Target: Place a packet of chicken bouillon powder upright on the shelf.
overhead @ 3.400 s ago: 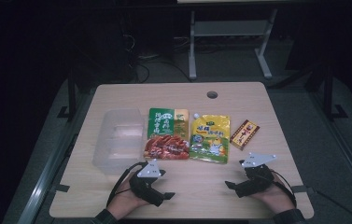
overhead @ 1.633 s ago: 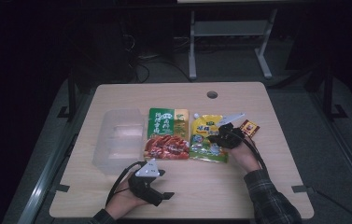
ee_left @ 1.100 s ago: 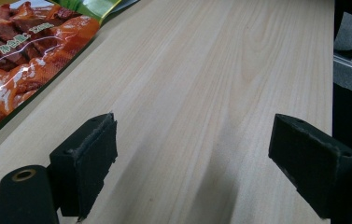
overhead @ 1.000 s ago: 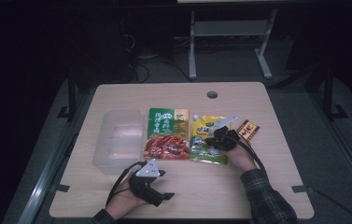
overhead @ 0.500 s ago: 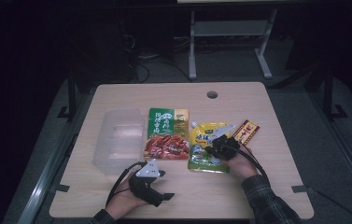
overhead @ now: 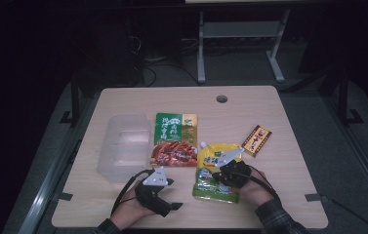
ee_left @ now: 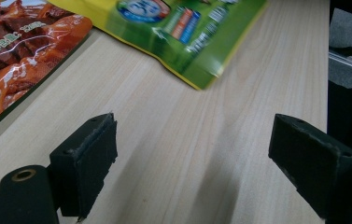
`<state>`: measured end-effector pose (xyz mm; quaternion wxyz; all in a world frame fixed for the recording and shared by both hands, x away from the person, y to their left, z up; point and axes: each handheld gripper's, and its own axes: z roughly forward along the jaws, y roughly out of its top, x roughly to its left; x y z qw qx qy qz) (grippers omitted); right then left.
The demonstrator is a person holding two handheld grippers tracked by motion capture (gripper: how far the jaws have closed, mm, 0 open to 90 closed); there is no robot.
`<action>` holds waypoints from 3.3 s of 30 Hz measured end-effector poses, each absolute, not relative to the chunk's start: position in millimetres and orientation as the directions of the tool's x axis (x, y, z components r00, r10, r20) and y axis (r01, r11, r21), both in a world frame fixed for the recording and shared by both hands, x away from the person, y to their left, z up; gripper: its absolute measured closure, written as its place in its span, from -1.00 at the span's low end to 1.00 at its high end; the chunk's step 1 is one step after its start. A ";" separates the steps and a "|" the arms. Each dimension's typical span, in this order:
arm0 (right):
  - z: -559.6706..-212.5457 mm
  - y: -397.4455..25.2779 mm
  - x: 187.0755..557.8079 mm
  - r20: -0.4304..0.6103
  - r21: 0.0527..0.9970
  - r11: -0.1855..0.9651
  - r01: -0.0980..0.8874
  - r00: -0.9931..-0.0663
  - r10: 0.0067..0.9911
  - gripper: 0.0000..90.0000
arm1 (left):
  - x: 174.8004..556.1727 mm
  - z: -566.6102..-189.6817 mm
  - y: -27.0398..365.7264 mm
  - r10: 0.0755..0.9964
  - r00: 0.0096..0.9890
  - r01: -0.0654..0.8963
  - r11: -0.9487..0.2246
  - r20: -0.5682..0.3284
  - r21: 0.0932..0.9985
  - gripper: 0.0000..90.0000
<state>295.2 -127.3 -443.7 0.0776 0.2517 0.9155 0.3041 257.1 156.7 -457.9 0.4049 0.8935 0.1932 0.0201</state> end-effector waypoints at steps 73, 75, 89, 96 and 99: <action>-443.9 -228.0 222.2 0.117 0.721 0.436 0.539 -0.715 0.689 -0.32 | 301.4 -449.3 94.6 0.376 0.920 0.334 -0.607 -0.109 0.721 -0.68; -442.1 -229.8 221.7 0.119 0.733 0.422 0.533 -0.712 0.692 -0.32 | 308.9 -452.1 83.9 0.366 0.924 0.333 -0.618 -0.114 0.712 -0.67; -439.4 -231.0 222.4 0.091 0.750 0.423 0.508 -0.713 0.695 -0.31 | 323.2 -469.0 65.4 0.376 0.913 0.376 -0.632 -0.155 0.678 -0.65; -437.6 -232.1 222.6 0.086 0.757 0.419 0.502 -0.712 0.697 -0.30 | 320.5 -466.2 63.8 0.377 0.913 0.380 -0.641 -0.158 0.666 -0.48; -437.3 -232.5 222.9 0.089 0.758 0.415 0.503 -0.709 0.699 -0.30 | 320.8 -464.9 64.2 0.383 0.910 0.386 -0.642 -0.160 0.662 -0.28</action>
